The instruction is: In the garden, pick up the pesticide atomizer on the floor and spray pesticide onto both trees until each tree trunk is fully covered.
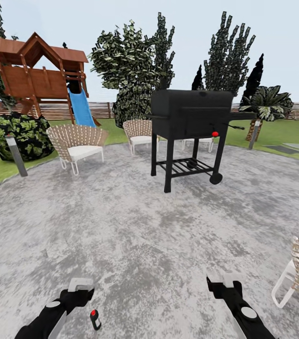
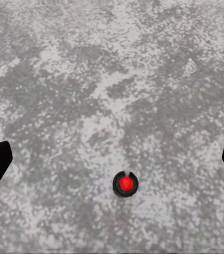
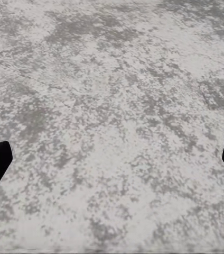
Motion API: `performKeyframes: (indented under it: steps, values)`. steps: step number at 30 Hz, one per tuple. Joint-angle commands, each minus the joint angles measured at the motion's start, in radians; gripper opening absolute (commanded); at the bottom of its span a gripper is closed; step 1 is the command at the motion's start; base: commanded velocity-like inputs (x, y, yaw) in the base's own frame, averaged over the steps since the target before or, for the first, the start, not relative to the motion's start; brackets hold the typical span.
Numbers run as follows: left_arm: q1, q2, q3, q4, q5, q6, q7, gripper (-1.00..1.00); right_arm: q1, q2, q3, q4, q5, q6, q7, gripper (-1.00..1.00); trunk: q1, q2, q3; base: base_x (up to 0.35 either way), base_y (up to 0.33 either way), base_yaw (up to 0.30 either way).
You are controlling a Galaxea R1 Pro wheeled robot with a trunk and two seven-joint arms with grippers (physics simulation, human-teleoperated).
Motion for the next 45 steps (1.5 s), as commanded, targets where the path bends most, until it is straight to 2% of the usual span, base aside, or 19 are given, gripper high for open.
performKeyframes:
  steps: [1,9,38,45]
  values:
    - [0.000,-0.001,0.006,-0.002,-0.003,0.006,-0.006,1.00,0.000,0.000,0.000,0.000,0.000,-0.003,0.000,1.00,-0.001,0.000,-0.001,-0.311,0.000,0.000]
    - [0.000,0.002,0.006,0.000,-0.003,0.011,-0.009,1.00,0.000,0.000,-0.001,-0.001,0.000,-0.003,0.000,1.00,-0.001,0.000,-0.001,-0.025,0.000,0.000]
    - [0.000,0.004,0.014,0.010,-0.003,0.011,-0.003,1.00,0.000,0.000,-0.001,-0.002,0.000,-0.002,-0.001,1.00,0.110,-0.203,-0.098,0.000,0.000,0.000]
    - [0.000,0.004,0.015,0.010,-0.003,0.008,-0.002,1.00,0.000,0.000,-0.001,-0.002,0.000,-0.003,-0.001,1.00,0.113,-0.205,-0.134,0.000,0.000,0.000]
